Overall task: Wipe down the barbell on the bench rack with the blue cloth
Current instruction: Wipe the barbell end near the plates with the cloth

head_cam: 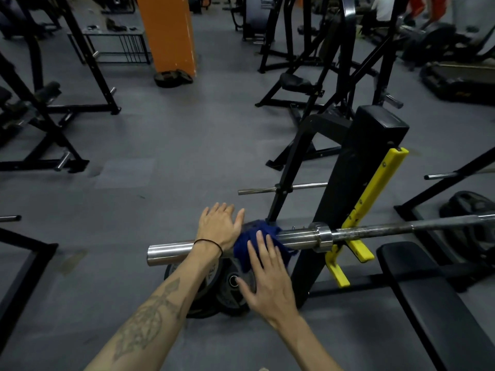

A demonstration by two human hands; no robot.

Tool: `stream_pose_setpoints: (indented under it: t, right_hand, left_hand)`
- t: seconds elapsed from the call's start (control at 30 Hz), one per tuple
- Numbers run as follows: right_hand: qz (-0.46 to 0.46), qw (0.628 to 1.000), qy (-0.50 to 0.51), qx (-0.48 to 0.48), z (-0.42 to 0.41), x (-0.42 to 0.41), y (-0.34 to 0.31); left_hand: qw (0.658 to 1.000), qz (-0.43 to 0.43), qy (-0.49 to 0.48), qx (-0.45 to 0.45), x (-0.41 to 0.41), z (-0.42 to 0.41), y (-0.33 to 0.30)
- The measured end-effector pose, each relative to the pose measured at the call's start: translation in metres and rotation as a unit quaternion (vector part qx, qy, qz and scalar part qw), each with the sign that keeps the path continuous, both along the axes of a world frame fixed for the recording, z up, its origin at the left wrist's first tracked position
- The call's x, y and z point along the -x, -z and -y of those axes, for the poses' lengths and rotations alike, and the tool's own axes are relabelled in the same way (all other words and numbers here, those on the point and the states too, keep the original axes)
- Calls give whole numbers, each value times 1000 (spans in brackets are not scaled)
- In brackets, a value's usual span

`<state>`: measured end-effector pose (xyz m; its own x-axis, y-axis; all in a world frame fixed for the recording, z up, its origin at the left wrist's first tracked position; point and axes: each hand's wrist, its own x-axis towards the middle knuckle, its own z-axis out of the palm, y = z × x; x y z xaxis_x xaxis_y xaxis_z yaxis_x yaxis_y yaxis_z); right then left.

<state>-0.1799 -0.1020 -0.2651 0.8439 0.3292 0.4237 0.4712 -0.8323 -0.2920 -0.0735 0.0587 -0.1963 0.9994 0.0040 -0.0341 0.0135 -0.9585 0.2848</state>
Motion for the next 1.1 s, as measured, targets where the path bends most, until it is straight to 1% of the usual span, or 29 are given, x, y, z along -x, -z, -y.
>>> stream_pose_setpoints:
  t: [0.07,0.1,0.17,0.2,0.23,0.3,0.33,0.37,0.43,0.47,0.5,0.53,0.6,0.63,0.67,0.77,0.8,0.83,0.9,0.93,1.03,1.07,1.1]
  right_hand:
    - [23,999,4,32,21,-7,0]
    - [23,999,35,16,29,-9,0]
    - [-3,994,100,-52,28,-7,1]
    - [-13,992,105,-70,21,-4,3]
    - [-21,994,87,-68,13,0,5]
    - [-12,1000,22,-17,13,4,9]
    - [2,1000,8,13,22,2,10]
    - [13,999,20,23,31,0,11]
    - [2,996,89,-30,36,-2,11]
    - [-15,992,112,-63,29,1,11]
    - [-26,991,110,-77,19,4,11]
    - [-34,994,83,-69,9,8,12]
    - [-19,1000,21,-9,13,9,14]
    - [-1,1000,15,21,24,6,14]
    - [11,999,30,23,34,2,14]
    - [-19,991,111,-74,27,1,10]
    - [-25,991,104,-78,17,4,10]
    - [-19,995,78,-62,11,6,10]
    - [9,999,35,-6,20,3,10]
    - [14,999,44,-6,27,0,10]
    - [-32,985,127,-109,16,1,6]
    - [-41,985,120,-119,7,4,6]
    - [-34,990,87,-102,2,7,7]
  left_hand:
    - [999,35,3,-28,1,1,-2]
    - [998,48,6,-39,5,3,-2]
    - [997,70,17,-38,18,11,4]
    - [996,75,23,-35,27,16,8]
    - [996,78,29,-40,35,21,12]
    - [996,66,33,-53,44,26,18]
    - [996,56,31,-54,45,27,18]
    - [997,45,31,-55,43,26,17]
    - [997,37,34,-62,39,26,14]
    - [997,34,36,-66,38,26,13]
    - [996,34,38,-68,38,27,13]
    - [997,32,39,-64,39,26,14]
    - [997,26,40,-57,39,23,15]
    - [997,25,41,-57,40,22,15]
    - [997,27,43,-59,39,22,15]
    - [997,20,49,-63,37,24,13]
    - [997,16,46,-66,37,24,13]
    - [997,11,43,-69,37,24,13]
    - [997,-2,38,-71,36,24,12]
    - [997,-7,36,-71,34,23,11]
    - [997,-24,32,-69,25,24,7]
    - [997,-32,29,-62,24,24,6]
    - [998,-39,26,-52,22,24,5]
